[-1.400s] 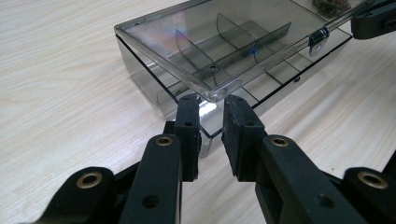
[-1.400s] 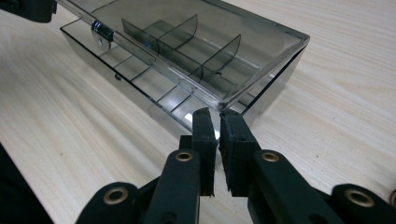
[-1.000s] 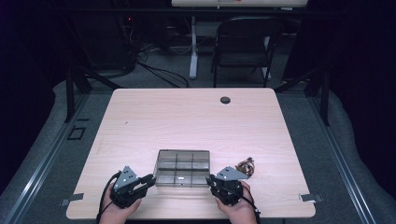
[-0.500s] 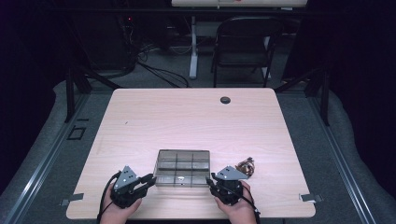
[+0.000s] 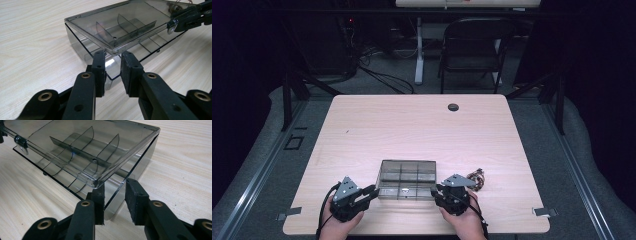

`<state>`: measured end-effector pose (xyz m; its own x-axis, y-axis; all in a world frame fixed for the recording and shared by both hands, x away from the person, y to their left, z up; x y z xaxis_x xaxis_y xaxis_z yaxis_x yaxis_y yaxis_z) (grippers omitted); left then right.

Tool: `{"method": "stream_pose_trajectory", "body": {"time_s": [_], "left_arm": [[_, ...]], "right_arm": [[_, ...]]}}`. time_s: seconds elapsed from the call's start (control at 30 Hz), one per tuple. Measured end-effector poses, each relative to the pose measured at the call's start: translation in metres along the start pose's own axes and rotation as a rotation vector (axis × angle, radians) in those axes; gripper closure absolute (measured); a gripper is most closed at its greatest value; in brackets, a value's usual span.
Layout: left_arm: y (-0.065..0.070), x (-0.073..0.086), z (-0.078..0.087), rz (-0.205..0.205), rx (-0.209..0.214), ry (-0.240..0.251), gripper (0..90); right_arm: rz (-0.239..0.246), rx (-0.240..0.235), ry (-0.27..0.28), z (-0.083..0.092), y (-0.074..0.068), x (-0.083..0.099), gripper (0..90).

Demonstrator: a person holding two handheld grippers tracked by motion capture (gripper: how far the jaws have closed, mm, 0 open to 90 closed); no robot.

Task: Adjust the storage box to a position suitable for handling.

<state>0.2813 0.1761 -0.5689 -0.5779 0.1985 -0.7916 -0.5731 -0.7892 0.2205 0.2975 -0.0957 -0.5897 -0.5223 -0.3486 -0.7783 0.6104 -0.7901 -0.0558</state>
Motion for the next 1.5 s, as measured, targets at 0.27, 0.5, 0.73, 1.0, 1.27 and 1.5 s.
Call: {"method": "stream_pose_trajectory", "body": {"time_s": [0.27,0.5,0.73,1.0,1.27,1.5], "left_arm": [[0.003,-0.003,0.000,-0.011,-0.017,-0.006,71.8],[0.002,-0.009,0.003,-0.020,-0.034,0.007,70.3],[0.001,-0.014,0.002,-0.048,-0.061,0.014,66.9],[-0.001,-0.031,0.001,-0.050,-0.064,0.051,65.3],[-0.002,-0.042,-0.001,-0.045,-0.060,0.065,65.4],[-0.004,-0.050,-0.002,-0.025,-0.048,0.084,65.9]], "right_arm": [[-0.013,-0.013,0.013,0.000,0.003,0.001,72.3],[0.012,0.008,0.016,0.001,0.001,0.001,72.7],[0.021,0.010,0.017,0.001,0.001,0.001,72.7],[0.022,0.007,0.012,0.001,0.002,0.001,72.8],[0.008,0.003,0.007,0.001,0.002,0.000,72.9],[-0.032,-0.012,0.007,0.000,0.003,0.001,72.9]]}}
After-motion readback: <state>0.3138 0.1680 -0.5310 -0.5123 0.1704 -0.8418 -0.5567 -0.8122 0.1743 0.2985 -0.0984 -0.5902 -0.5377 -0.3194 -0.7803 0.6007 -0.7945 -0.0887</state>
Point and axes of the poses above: each handheld gripper's, and its own axes: z roughly backward along the jaws, x roughly out of its underside, y roughly to its right, the point moved 5 cm from there along -z, roughly forward along the jaws, and after that the axes turned 8 degrees about z, right-handed, at the moved point
